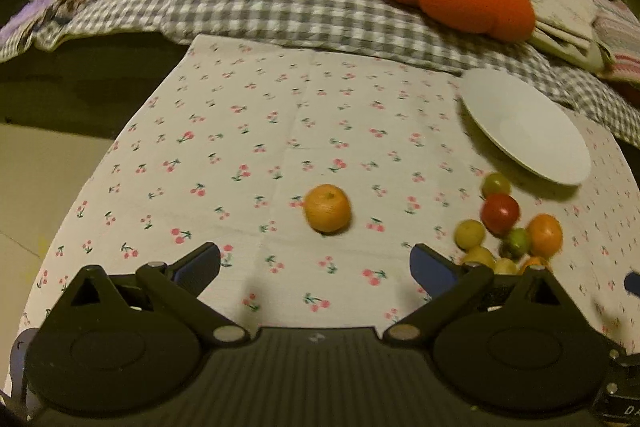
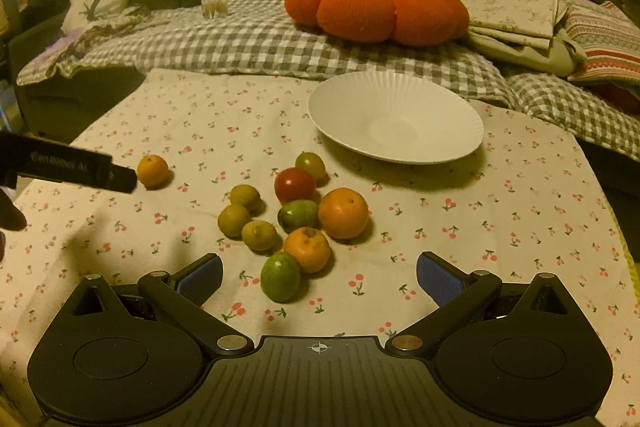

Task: Organize fruits
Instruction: 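Move left tool to the lone orange while right tool reaches a green lime, then close left tool on the orange while right tool closes on the lime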

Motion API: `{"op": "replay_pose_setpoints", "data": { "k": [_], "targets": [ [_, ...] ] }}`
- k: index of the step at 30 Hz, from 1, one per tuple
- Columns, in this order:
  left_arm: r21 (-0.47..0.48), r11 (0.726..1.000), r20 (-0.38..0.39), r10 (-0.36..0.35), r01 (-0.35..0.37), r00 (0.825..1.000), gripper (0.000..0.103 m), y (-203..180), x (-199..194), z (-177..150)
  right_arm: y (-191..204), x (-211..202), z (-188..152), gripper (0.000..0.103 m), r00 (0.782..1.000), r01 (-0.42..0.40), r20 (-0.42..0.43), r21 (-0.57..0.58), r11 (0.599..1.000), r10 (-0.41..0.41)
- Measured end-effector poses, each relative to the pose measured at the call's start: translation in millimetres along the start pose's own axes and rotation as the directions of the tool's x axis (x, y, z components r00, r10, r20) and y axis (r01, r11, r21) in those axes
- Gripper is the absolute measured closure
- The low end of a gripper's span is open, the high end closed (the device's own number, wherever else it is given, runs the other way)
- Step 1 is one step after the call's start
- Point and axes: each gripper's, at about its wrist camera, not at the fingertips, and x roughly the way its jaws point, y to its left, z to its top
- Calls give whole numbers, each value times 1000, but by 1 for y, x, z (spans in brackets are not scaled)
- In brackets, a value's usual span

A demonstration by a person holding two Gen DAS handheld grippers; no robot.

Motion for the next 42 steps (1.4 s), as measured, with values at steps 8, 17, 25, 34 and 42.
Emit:
{"op": "replay_pose_setpoints", "data": {
  "k": [8,17,25,34,42],
  "targets": [
    [-40,998,5,-51,51,999,12,3,24,8,-1,13,-3,2,999,-30,-21,29,999,30],
    [-40,999,-31,-1,0,1000,30,0,52,11,3,29,-6,21,997,-65,-49,37,997,67],
    [3,1000,-27,-4,4,1000,57,-8,64,12,4,38,-7,45,995,-84,-56,33,996,86],
    [2,999,-11,-35,35,999,74,-9,58,12,2,39,-7,78,990,-121,-72,56,991,125],
    [-2,995,25,-99,100,995,74,-15,39,18,-7,31,3,78,989,-137,-46,84,987,141]
  ]
}}
